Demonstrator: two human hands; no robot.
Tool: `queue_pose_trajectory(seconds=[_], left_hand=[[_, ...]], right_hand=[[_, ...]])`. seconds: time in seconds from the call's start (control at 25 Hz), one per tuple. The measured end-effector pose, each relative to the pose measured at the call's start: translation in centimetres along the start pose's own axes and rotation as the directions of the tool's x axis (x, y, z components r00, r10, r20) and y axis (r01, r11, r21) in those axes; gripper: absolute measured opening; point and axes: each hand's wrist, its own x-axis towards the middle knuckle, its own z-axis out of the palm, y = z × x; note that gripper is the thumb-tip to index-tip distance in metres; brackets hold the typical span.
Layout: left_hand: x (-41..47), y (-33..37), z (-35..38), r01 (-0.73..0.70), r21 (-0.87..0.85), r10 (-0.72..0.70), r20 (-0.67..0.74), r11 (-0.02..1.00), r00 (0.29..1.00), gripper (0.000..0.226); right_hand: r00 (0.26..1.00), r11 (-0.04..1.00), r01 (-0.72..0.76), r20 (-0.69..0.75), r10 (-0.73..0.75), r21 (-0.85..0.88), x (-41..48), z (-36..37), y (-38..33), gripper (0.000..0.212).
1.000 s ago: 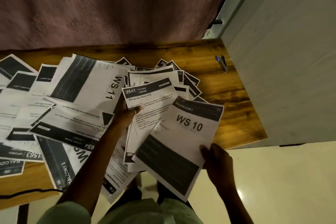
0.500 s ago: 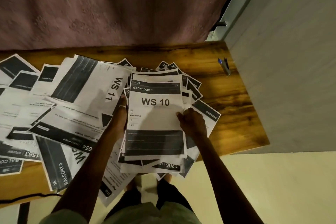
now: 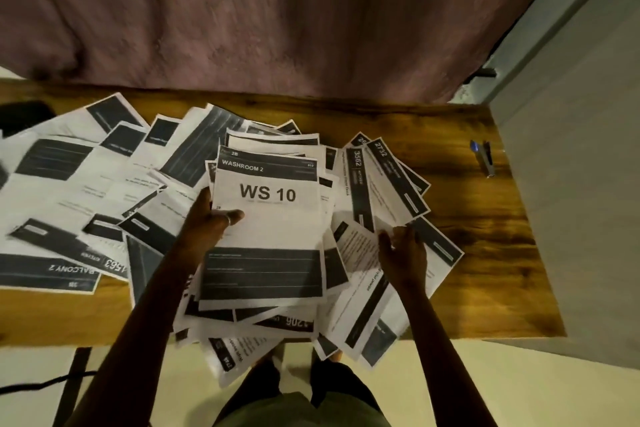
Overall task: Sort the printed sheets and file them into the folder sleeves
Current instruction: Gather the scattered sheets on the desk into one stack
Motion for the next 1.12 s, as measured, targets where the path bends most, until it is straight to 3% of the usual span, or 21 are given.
queue_pose_trajectory(seconds=[0.16,0.32,0.4,0.48,0.6,0.76,0.92,1.12], left_hand=[[0.0,-1.8,0.8,0.051,0.035,-0.05,-0.023,0.998,0.998,0.05],[0.1,-3.5,1.0,0.026,-0.018,-0.026,0.004,0.999,1.0,0.054],[0.2,-3.9,0.8,-0.017,-0.041,0.018,0.023,0.999,1.0,0.055],[0.2,-3.9,0.9,-0.041,-0.038,0.042,0.029,0.998,0.999,0.056],[0.4,-4.2,0.9,-0.03,-0.045,0.031,0.025,0.999,0.999,0.057],[0.6,-4.5,0.9,0.006,-0.071,-0.004,0.024,0.997,1.0,0.06],[0.5,-4.5,0.6,0.014,-0.108,-0.009,0.047,0.994,0.999,0.058],[0.7,-4.8,0.2,-0.001,-0.133,0.013,0.085,0.991,0.996,0.055]], right_hand=[[0.996,0.997,0.064,-0.064,-0.061,0.037,0.7,0.0,-0.4,0.036],[0.966,0.963,-0.249,-0.043,0.254,0.101,3.3,-1.0,0.1,0.026],[0.958,0.949,-0.287,0.017,0.287,0.132,3.8,-1.2,-0.1,0.025],[0.973,0.973,-0.216,0.103,0.206,0.088,3.3,-0.8,-0.6,0.037],[0.952,0.973,0.04,0.305,0.031,-0.226,2.7,0.3,-0.9,0.052],[0.903,0.911,0.144,0.428,0.038,-0.386,2.6,0.9,-2.7,0.072],[0.901,0.884,0.255,0.427,-0.071,-0.391,2.5,1.6,-3.9,0.078],[0.877,0.866,0.306,0.472,-0.094,-0.396,3.1,2.1,-5.3,0.082]])
